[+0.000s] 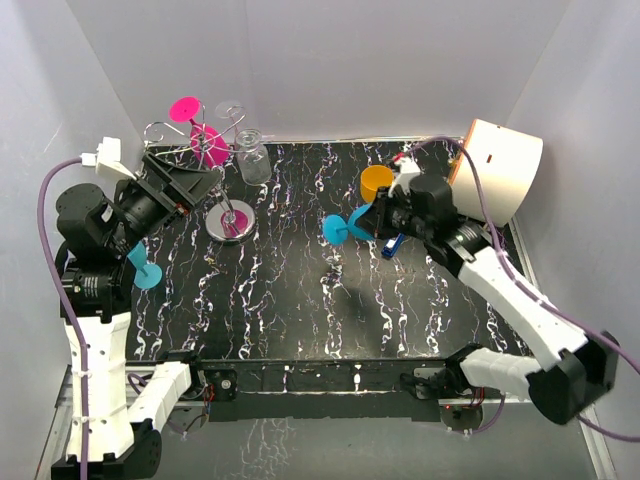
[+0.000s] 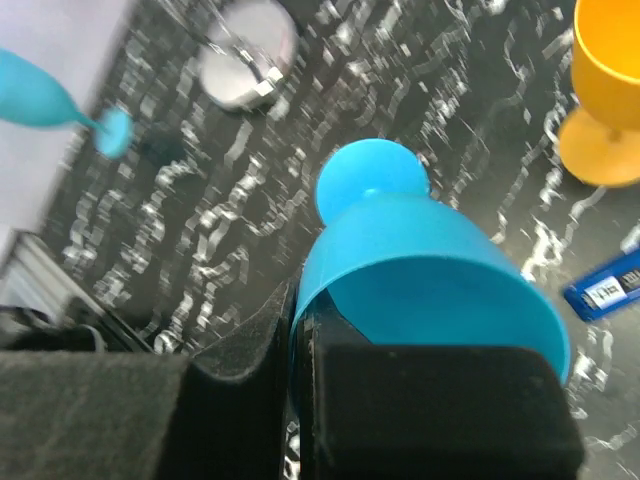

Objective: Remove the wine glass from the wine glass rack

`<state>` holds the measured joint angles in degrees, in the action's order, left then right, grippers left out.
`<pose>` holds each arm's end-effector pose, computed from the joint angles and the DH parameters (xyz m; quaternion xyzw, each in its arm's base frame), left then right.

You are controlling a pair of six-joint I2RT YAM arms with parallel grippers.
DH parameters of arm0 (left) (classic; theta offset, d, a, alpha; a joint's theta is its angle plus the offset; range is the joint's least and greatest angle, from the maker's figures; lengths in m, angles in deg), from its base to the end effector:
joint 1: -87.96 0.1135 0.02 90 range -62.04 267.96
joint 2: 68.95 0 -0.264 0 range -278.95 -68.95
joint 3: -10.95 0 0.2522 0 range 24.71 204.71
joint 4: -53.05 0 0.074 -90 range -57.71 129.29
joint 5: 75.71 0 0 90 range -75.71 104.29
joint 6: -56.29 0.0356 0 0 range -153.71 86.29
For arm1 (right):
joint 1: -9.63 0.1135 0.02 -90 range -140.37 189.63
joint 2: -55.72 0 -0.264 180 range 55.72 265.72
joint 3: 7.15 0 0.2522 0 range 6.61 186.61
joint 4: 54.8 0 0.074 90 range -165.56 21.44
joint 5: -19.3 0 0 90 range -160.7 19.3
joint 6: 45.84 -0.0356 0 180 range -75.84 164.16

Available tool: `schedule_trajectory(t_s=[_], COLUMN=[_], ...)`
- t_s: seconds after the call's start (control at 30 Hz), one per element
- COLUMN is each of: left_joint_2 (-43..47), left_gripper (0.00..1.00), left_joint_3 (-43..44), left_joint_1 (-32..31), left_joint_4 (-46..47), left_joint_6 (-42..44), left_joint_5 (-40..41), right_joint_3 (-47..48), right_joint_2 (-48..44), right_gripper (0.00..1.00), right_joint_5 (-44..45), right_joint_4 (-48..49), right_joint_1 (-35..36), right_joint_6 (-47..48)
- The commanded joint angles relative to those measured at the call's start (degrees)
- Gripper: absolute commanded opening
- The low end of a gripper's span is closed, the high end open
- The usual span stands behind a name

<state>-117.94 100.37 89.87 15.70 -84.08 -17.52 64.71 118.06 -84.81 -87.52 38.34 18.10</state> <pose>0.1434 -0.0140 0.4819 -0.1129 0.6815 -0.4584 0.5592 0.2115 0.1257 0.3463 -0.0868 0.8267 0.3423 0.4379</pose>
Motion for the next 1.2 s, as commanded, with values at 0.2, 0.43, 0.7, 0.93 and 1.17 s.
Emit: schedule_trajectory(t_s=[0.2, 0.43, 0.7, 0.93, 1.17], left_joint_2=[0.5, 1.1, 0.9, 1.2, 1.3], left_gripper=[0.99, 0.99, 0.99, 0.99, 0.99], left_joint_3=[1.8, 2.1, 2.0, 1.0, 0.9], left_joint_1=[-0.2, -0.2, -0.2, -0.2, -0.2], left_joint_4=[-7.9, -9.4, -9.8, -9.7, -10.0], left_joint_6=[6.1, 7.2, 7.8, 7.9, 8.2], left_joint_5=[3.9, 5.3, 5.5, 5.5, 5.6], right_joint_3=[33.3, 56.7, 76.4, 76.1, 78.6], right_joint_2=[26.0, 46.4, 61.8, 63.7, 66.2], right_gripper=[0.0, 0.0, 0.0, 0.0, 0.06], right_joint_5=[4.4, 9.4, 14.9, 17.2, 18.5], right_joint_4=[-25.2, -38.9, -48.4, -45.2, -45.4], right_joint_1=[0.0, 1.1, 1.9, 2.4, 2.8], right_joint_6=[13.7, 14.5, 16.1, 16.8, 17.3])
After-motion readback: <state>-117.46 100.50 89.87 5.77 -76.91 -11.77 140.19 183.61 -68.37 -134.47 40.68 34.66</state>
